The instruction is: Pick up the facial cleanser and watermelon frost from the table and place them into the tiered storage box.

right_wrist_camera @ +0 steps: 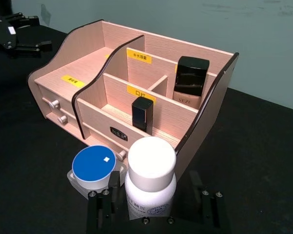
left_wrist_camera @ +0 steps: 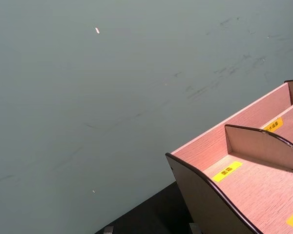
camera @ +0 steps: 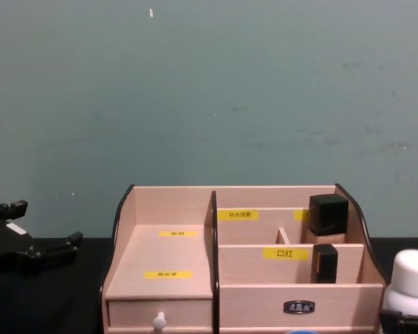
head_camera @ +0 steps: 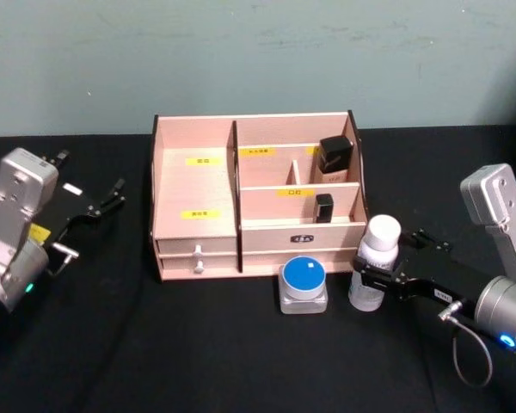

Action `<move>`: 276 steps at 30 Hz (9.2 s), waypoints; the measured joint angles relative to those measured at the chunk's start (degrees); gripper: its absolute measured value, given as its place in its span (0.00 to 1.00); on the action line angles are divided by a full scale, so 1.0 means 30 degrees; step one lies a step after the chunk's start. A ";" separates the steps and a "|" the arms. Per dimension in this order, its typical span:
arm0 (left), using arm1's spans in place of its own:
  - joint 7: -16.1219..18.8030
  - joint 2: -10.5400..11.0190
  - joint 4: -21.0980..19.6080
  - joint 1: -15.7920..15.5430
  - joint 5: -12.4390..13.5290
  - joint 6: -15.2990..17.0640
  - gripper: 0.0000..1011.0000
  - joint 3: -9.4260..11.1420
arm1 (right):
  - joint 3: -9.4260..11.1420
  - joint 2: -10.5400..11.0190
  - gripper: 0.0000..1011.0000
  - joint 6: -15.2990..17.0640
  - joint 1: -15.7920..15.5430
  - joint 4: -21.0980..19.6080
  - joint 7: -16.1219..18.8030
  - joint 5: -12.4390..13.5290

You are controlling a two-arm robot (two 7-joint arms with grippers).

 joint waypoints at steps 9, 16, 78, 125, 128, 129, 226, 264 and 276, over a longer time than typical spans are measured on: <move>0.0000 -0.0001 -0.0001 0.0001 0.0001 0.0000 0.99 0.0000 | 0.0015 0.0015 0.65 0.0002 -0.0016 -0.0031 -0.0005 0.0036; 0.0000 0.0000 -0.0001 0.0000 0.0001 0.0000 0.99 -0.0001 | 0.0027 0.0025 0.58 0.0004 -0.0031 -0.0044 -0.0013 0.0047; 0.0000 -0.0001 -0.0001 0.0001 0.0000 0.0000 0.99 -0.0001 | -0.3129 -0.2969 0.58 0.1684 0.8118 0.1761 0.0880 -0.0907; 0.0000 0.0000 -0.0002 0.0000 0.0001 0.0000 0.99 -0.0001 | -0.4107 -0.4777 0.58 0.1164 1.0576 0.6371 0.1462 -0.1725; 0.0000 0.0001 0.0000 0.0002 0.0001 0.0000 0.99 0.0000 | -0.4152 -0.4848 0.58 0.1168 1.0625 0.6588 0.1515 -0.1765; 0.0000 0.0000 0.0000 0.0001 0.0001 0.0000 0.99 -0.0001 | -0.4152 -0.4848 0.58 0.1168 1.0625 0.6588 0.1515 -0.1765; 0.0000 0.0000 0.0000 0.0001 0.0001 0.0000 0.99 0.0000 | -0.1539 -0.1317 0.99 0.3093 0.3307 -0.3132 0.0291 -0.0717; 0.0000 0.0000 -0.0001 0.0001 0.0001 0.0000 0.99 0.0000 | -0.1628 -0.1654 0.99 0.4746 -0.0231 -0.1946 -0.0188 -0.1771; 0.0000 0.0000 -0.0001 0.0001 0.0001 0.0000 0.99 -0.0001 | -0.2249 -0.2257 0.99 0.4435 0.0826 -0.0806 0.0331 -0.2240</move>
